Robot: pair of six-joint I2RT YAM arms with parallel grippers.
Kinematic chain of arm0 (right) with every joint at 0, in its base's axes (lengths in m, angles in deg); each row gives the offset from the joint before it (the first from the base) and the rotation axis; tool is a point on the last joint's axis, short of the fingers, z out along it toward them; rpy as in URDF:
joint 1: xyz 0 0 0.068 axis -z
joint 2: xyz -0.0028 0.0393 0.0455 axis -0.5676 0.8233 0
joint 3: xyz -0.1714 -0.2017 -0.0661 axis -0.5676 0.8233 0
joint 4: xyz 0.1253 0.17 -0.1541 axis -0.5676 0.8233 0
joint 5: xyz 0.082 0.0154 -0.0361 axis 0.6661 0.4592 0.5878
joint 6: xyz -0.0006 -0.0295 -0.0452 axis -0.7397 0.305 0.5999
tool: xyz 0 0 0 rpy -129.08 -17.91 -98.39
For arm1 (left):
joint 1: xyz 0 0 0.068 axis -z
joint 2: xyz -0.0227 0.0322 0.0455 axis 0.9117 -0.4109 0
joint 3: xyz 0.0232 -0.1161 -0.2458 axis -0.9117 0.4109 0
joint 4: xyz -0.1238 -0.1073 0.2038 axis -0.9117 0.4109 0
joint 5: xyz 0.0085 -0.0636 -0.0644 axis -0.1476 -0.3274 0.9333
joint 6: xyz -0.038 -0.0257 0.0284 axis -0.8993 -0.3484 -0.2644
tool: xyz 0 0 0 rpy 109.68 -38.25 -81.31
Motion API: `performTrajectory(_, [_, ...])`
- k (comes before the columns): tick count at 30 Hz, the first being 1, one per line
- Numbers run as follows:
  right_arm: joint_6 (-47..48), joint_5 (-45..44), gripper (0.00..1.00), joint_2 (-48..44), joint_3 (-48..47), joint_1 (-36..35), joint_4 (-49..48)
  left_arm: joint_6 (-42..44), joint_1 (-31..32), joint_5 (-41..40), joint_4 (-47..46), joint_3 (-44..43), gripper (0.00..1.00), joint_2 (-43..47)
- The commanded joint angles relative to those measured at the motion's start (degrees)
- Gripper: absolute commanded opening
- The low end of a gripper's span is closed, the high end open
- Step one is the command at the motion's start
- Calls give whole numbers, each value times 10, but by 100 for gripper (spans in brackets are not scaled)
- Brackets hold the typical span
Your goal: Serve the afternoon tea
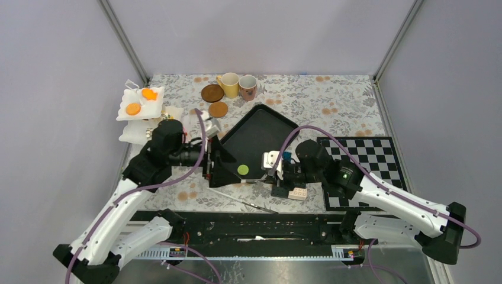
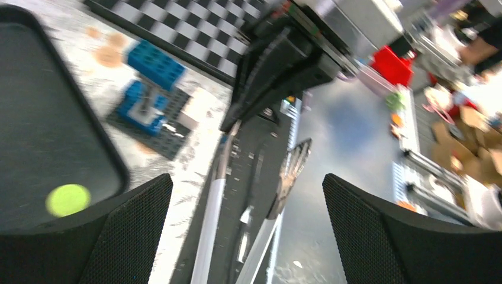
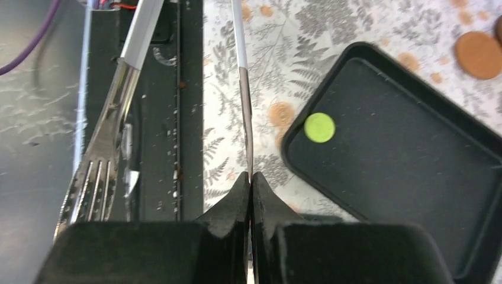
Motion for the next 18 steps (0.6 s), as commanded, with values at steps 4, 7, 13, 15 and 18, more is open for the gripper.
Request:
performTrajectory(4, [-54, 117, 0, 3, -34, 25, 79, 35, 114, 70, -5, 21, 99, -20])
performTrajectory(7, [-52, 146, 0, 10, -33, 31, 93, 49, 181, -3, 27, 33, 99, -41])
performTrajectory(13, [-49, 187, 0, 16, -34, 37, 94, 54, 262, -51, 49, 31, 99, -104])
performTrajectory(15, [-47, 191, 0, 24, -36, 43, 94, 57, 287, -64, 53, 28, 99, -116])
performTrajectory(18, [-46, 206, 0, 34, -35, 53, 94, 55, 296, -94, 53, 27, 99, -112])
